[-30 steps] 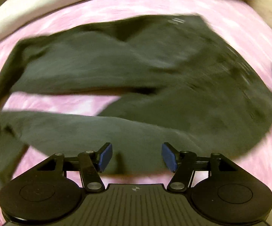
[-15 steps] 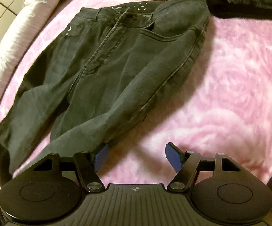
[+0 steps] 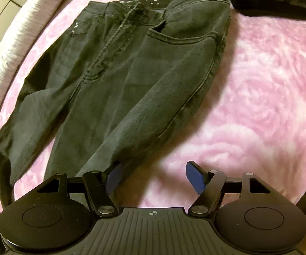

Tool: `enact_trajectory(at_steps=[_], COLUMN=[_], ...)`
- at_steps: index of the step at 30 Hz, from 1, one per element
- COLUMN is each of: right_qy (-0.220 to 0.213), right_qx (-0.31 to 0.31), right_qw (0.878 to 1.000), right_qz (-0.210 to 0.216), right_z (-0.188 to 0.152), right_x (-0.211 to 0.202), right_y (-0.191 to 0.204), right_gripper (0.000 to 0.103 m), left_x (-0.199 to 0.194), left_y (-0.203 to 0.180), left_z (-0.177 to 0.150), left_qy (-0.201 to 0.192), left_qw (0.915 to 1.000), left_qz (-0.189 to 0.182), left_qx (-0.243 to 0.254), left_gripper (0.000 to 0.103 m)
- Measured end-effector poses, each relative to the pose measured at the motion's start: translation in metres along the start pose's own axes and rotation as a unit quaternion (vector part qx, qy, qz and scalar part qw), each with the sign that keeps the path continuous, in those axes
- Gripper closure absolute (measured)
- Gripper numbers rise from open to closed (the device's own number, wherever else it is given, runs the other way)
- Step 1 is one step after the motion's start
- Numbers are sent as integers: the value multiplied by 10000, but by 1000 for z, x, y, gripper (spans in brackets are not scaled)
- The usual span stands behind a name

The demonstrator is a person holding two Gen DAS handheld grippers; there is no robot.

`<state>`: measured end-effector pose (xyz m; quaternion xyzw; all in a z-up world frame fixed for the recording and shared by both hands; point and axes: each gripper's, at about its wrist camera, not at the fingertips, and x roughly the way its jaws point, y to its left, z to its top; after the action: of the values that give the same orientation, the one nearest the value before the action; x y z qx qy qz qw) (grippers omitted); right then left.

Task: Fold clothes

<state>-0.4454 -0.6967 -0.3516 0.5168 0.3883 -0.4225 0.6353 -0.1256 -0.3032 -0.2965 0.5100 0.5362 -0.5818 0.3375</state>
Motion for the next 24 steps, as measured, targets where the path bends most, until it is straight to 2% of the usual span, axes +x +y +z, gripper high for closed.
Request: enact_trajectory(at_steps=[4, 8, 10, 14, 15, 19, 23, 24], right_qy=[-246, -572, -727, -992, -1048, -1175, -998, -921], right_qx=[-93, -124, -105, -28, -7, 89, 241, 294], right_qw=[9995, 9980, 9968, 9943, 9937, 9925, 9946, 9952], right_qz=[-169, -250, -306, -388, -392, -322, -149, -119], right_z=[-9, -15, -7, 23, 34, 83, 128, 138], right_x=[-12, -32, -39, -45, -44, -26, 16, 27], right_y=[1, -3, -9, -26, -32, -57, -78, -83], right_gripper=[33, 33, 33, 33, 33, 33, 33, 41], left_x=[18, 20, 12, -15, -20, -15, 8, 15], left_y=[26, 40, 41, 32, 30, 11, -23, -32], left_z=[-4, -7, -3, 16, 23, 78, 148, 167], left_qy=[238, 265, 163, -414, -532, -873, -988, -1010], left_qw=[9955, 9911, 9899, 9854, 9844, 9804, 9809, 9817], left_qz=[914, 1298, 1402, 1648, 1667, 1729, 1648, 1592], left_qx=[78, 163, 121, -93, -176, -360, -305, -266], left_gripper=[97, 91, 81, 63, 63, 63, 63, 63])
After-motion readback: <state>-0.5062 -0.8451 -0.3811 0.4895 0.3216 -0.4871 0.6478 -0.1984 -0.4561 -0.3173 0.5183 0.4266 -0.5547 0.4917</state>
